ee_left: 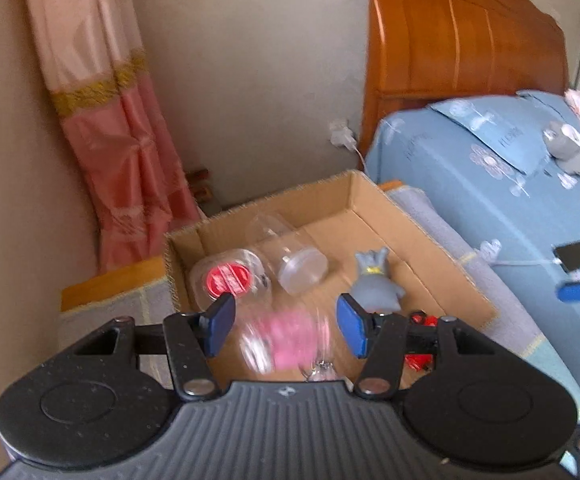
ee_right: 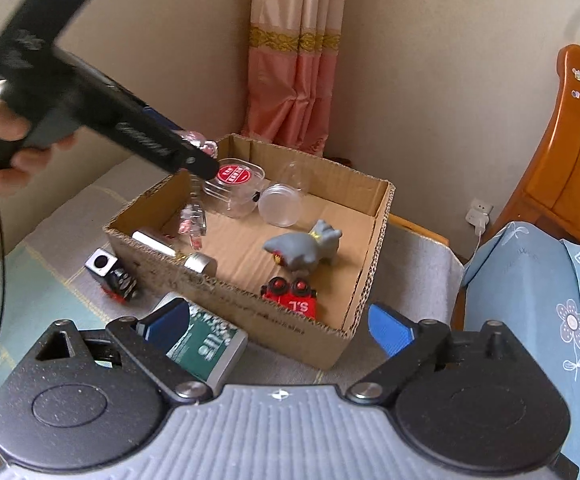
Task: Organize rigid objects
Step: 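Carry the red train and pink keychain into the box and open both tools, then grasp the black cube toy train with the left tool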
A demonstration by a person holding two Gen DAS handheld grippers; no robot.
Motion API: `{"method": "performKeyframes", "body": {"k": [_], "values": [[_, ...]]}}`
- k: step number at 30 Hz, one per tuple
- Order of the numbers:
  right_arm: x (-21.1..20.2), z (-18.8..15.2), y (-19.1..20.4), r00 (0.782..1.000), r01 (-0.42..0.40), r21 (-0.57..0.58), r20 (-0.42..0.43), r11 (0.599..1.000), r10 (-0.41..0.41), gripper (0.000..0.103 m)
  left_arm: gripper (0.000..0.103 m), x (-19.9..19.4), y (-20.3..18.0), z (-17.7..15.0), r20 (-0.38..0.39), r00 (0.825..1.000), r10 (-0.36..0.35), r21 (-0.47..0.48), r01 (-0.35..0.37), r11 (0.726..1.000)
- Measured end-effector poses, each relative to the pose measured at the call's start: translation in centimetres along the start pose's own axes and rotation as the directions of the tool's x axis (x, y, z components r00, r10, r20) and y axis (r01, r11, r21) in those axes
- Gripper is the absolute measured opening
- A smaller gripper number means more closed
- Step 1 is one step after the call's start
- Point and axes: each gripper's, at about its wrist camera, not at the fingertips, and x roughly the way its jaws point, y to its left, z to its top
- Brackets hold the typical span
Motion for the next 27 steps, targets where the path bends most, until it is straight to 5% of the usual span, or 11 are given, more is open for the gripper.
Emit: {"method": "performKeyframes", "body": {"k": [1, 3, 10, 18, 23, 27], "values": [[-0.2, -0.1, 0.1, 1.000, 0.001, 0.001, 0.003, 1.000, -0.001, 0.098, 0.080, 0.0, 0.1, 0.0, 0.000, 1.000, 0.008, -0.003, -0.008, 1.000], [-0.7, -0.3, 0.6, 1.000, -0.007, 0.002, 0.005, 1.000, 0.007, 0.099, 0.095, -0.2, 0.3, -0.2, -0.001, 1.000, 0.019, -0.017, -0.019, 1.000], [-1.9, -1.5, 1.7, 0.999, -0.026, 0.012, 0.036, 1.000, 0.026, 0.103, 0.097, -2.0, 0.6, -1.6, 0.005, 1.000, -0.002, -0.023, 0.002, 1.000], [-0.7, -5.0, 3.7, 0.999, -0.017, 0.049, 0.044, 0.999, 0.014, 0.103, 0.098, -4.5, 0.3, -5.6, 0.032, 0.998, 0.052, -0.025, -0.052, 0.998], [1.5, -8.6, 5.2, 0.998, -0.067, 0.108, -0.012, 0.992, 0.068, 0.103, 0.098, -5.6, -0.1, -9.3, 0.044, 0.993, 0.111, -0.009, -0.111, 0.994], [2.8, -11.3, 6.5, 0.997, -0.060, 0.140, -0.044, 0.988, 0.067, 0.103, 0.098, -5.6, 0.1, -11.9, 0.014, 0.995, 0.094, -0.034, -0.094, 0.995]]}}
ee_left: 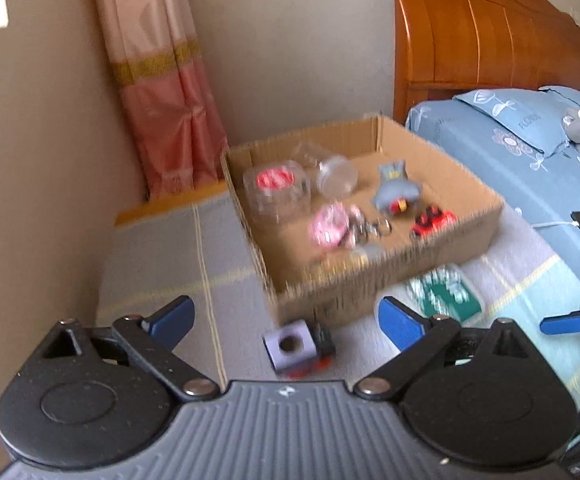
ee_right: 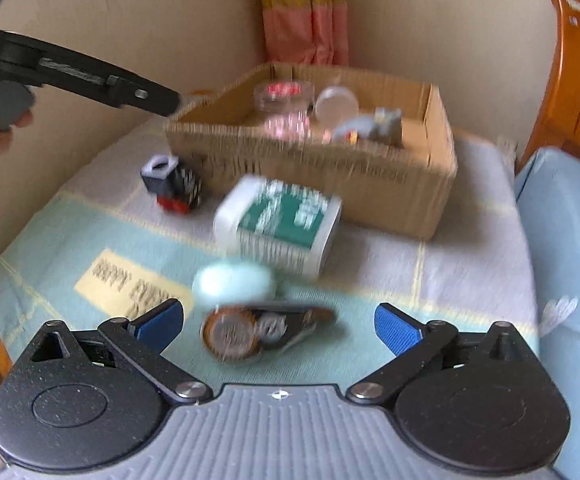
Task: Organize rigid objects
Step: 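Grasp the black cube toy train with the left tool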
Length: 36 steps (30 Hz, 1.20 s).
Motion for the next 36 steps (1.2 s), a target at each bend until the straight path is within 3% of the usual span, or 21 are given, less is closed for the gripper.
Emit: {"method": "performKeyframes", "body": {"k": [7, 15, 27, 29, 31, 36], "values": [[1.8, -2.2, 1.3, 0.999, 0.042, -0.025, -0.032, 0.999, -0.043, 0.103, 0.098, 1.3, 0.5, -3.2, -0.057, 0.998, -0.038, -0.070, 0.034, 0.997], [2.9, -1.5, 0.3, 0.995, 0.102, 0.022, 0.022, 0.995, -0.102, 0.103, 0.098, 3.0, 0.5, -4.5, -0.108, 0.993, -0.057, -0.101, 0.046, 0.994], [2.5, -2.1, -0.8, 0.990, 0.133, 0.058, 0.048, 0.989, -0.136, 0.103, 0.095, 6.0, 0.7, -3.7, -0.061, 0.998, 0.007, -0.177, -0.017, 0.984], [2.5, -2.2, -0.7, 0.989, 0.133, 0.057, 0.052, 0.989, -0.136, 0.103, 0.091, 6.5, 0.5, -3.7, -0.057, 0.998, 0.010, -0.177, -0.020, 0.984], [2.5, -2.3, -0.7, 0.989, 0.131, 0.055, 0.057, 0.990, -0.135, 0.103, 0.074, 6.9, 0.4, -3.6, -0.064, 0.998, 0.015, -0.173, -0.026, 0.985], [2.5, -2.3, -0.7, 0.990, 0.129, 0.052, 0.055, 0.990, -0.131, 0.103, 0.054, 7.9, 1.0, -3.7, -0.098, 0.995, -0.016, -0.228, -0.006, 0.974]]}}
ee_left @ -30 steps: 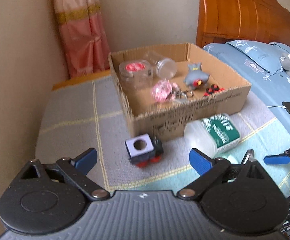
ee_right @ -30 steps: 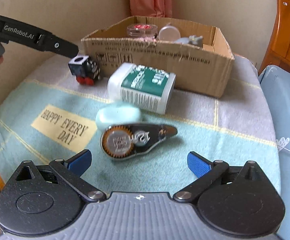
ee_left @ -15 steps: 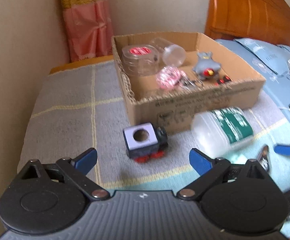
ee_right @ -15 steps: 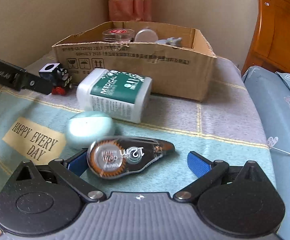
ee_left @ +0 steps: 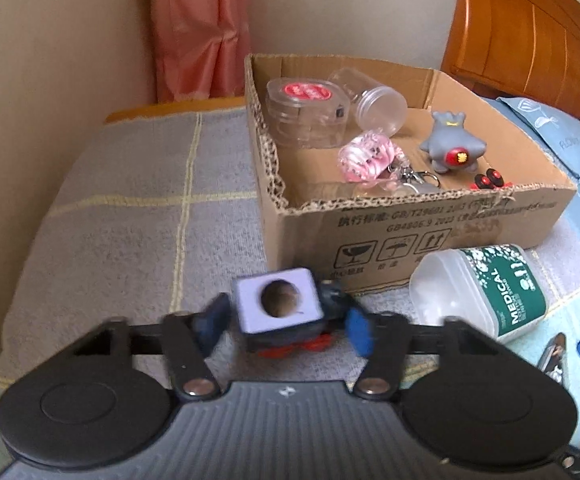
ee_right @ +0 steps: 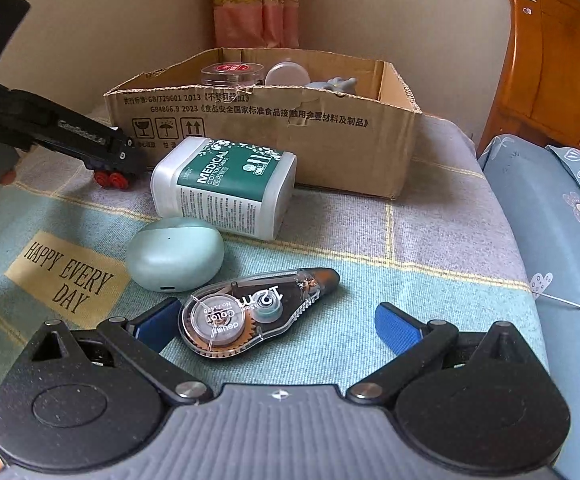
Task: Organize rigid objects
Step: 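Grasp the black cube toy train with the left tool, then grasp the clear correction-tape dispenser with right tool while left tool holds train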
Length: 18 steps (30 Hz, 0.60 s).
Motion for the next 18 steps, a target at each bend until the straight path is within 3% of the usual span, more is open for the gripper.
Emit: {"method": "performKeyframes", "body": {"k": [11, 18], "values": [[-0.2, -0.2, 0.1, 1.000, -0.003, -0.004, 0.005, 1.000, 0.003, 0.103, 0.054, -2.6, 0.4, -1.0, -0.065, 0.998, 0.002, 0.028, -0.001, 1.000], [-0.4, -0.6, 0.1, 1.000, -0.010, -0.009, 0.016, 1.000, 0.010, 0.103, 0.054, -6.2, -0.6, -2.5, -0.138, 0.990, 0.002, 0.176, 0.022, 0.984]]}}
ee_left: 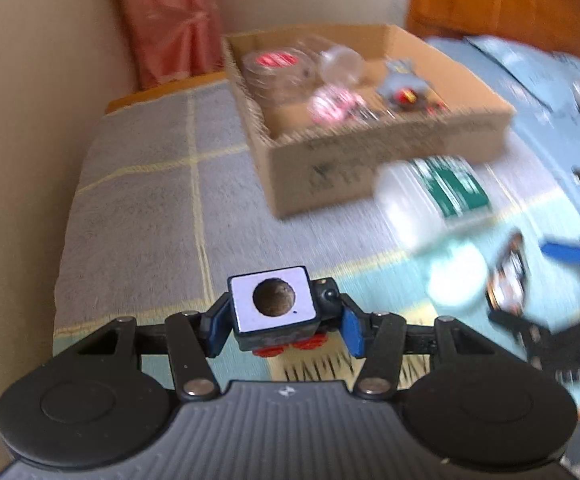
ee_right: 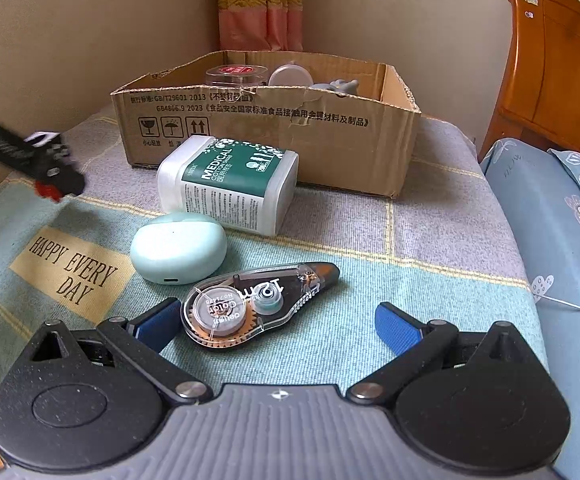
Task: Organize rigid objects
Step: 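Grasp the clear correction-tape dispenser with right tool while left tool holds train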
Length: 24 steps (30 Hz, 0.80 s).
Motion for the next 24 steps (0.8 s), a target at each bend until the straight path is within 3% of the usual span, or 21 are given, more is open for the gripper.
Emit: {"method": "performKeyframes", "body": {"k": [6, 17, 22, 24], "values": [[0.0, 0.1, -0.2, 1.000, -0.021, -0.024, -0.002, 0.999, 0.021, 0.103, 0.054, 1.1, -1.4, -1.3, -0.067, 0.997, -0.049, 0.017, 0.050, 0.999], [1.7, 2.0, -2.1, 0.972, -0.235, -0.220, -0.056, 0.947, 0.229, 0.103, 0.055, 1.3, -2.5, -2.0, 0.024, 1.000, -0.013, -0.049, 0.015, 0.999], [1.5, 2.3, -1.6, 0.969, -0.247, -0.232, -0.074, 0.941, 0.236, 0.103, 0.073, 1.0, -2.7, -2.4, 0.075, 0.997, 0.023, -0.073, -0.018, 0.997], [1.1, 1.9, -1.3, 0.968, -0.250, -0.236, -0.073, 0.939, 0.239, 0.103, 0.075, 0.9, -2.7, -2.6, 0.095, 0.995, 0.038, -0.082, -0.031, 0.996]]}}
